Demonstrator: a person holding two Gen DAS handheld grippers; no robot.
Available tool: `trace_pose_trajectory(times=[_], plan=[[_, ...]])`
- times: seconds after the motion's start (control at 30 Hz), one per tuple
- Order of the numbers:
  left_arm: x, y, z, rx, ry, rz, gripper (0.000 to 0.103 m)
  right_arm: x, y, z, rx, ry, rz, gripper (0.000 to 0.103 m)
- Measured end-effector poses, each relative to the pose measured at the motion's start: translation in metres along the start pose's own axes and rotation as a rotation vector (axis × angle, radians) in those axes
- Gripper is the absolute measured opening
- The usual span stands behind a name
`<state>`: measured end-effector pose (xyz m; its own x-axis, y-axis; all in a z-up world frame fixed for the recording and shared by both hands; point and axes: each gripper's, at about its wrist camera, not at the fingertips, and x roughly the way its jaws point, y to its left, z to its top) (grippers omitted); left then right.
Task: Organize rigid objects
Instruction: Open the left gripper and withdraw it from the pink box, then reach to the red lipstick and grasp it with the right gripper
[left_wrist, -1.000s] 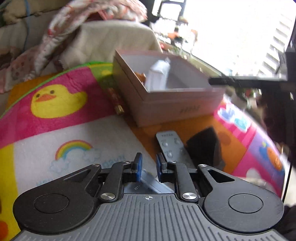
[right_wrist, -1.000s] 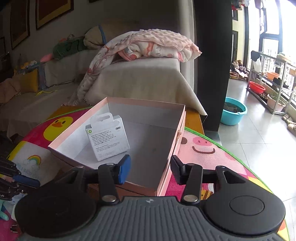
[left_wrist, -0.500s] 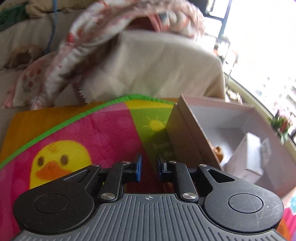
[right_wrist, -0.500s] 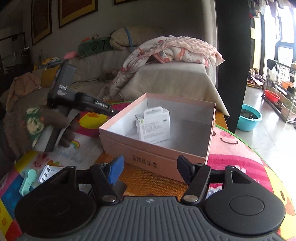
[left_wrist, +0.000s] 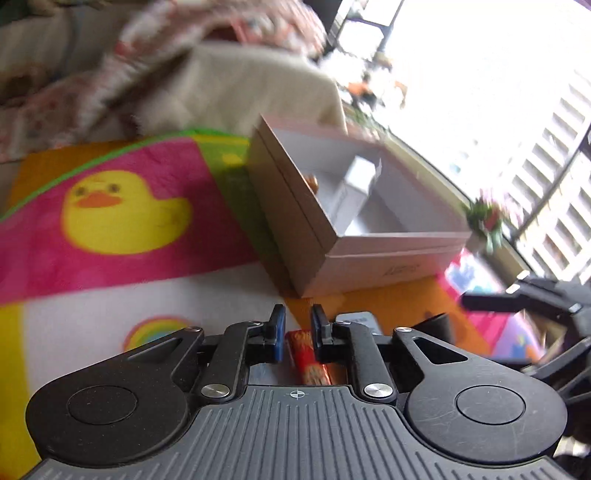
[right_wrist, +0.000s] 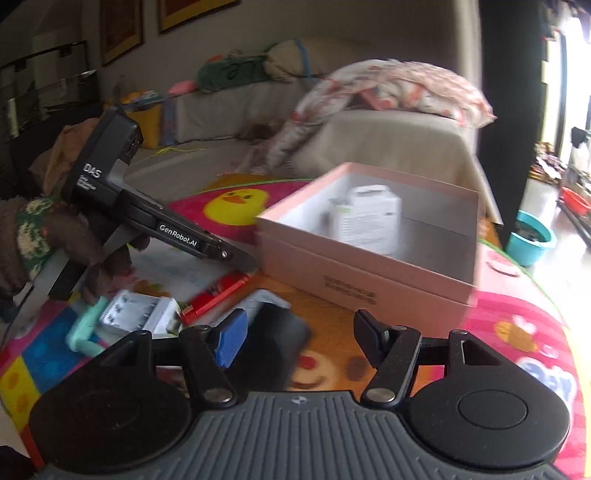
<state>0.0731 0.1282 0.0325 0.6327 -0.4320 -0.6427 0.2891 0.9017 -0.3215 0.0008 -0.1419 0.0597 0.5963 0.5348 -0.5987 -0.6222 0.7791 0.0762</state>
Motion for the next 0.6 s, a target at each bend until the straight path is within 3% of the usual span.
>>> trace_pose_trajectory(times=[0.1, 0.23, 0.37, 0.43, 0.57, 0.6], plan=[[-0.056, -0.008, -0.028, -0.003, -0.101, 0.122, 0.017, 0.011, 0.018, 0.005, -0.035, 0.018, 0.005, 0.064], [-0.108, -0.01, -0.076, -0.051, -0.082, 0.256, 0.017, 0.029, 0.019, 0.002, -0.071, 0.045, -0.069, 0.067], [-0.121, -0.001, -0.118, -0.205, 0.012, 0.224, 0.017, 0.036, 0.009, -0.01, -0.159, 0.05, -0.283, 0.068], [-0.115, -0.001, -0.128, -0.227, 0.012, 0.202, 0.017, 0.031, -0.001, -0.014, -0.158, 0.054, -0.345, 0.068], [-0.091, 0.0, -0.114, -0.253, -0.036, 0.158, 0.016, -0.002, -0.024, -0.018, -0.045, 0.061, -0.225, 0.069], [-0.081, -0.004, -0.11, -0.251, -0.037, 0.137, 0.016, -0.012, -0.026, -0.019, -0.023, 0.057, -0.183, 0.073]])
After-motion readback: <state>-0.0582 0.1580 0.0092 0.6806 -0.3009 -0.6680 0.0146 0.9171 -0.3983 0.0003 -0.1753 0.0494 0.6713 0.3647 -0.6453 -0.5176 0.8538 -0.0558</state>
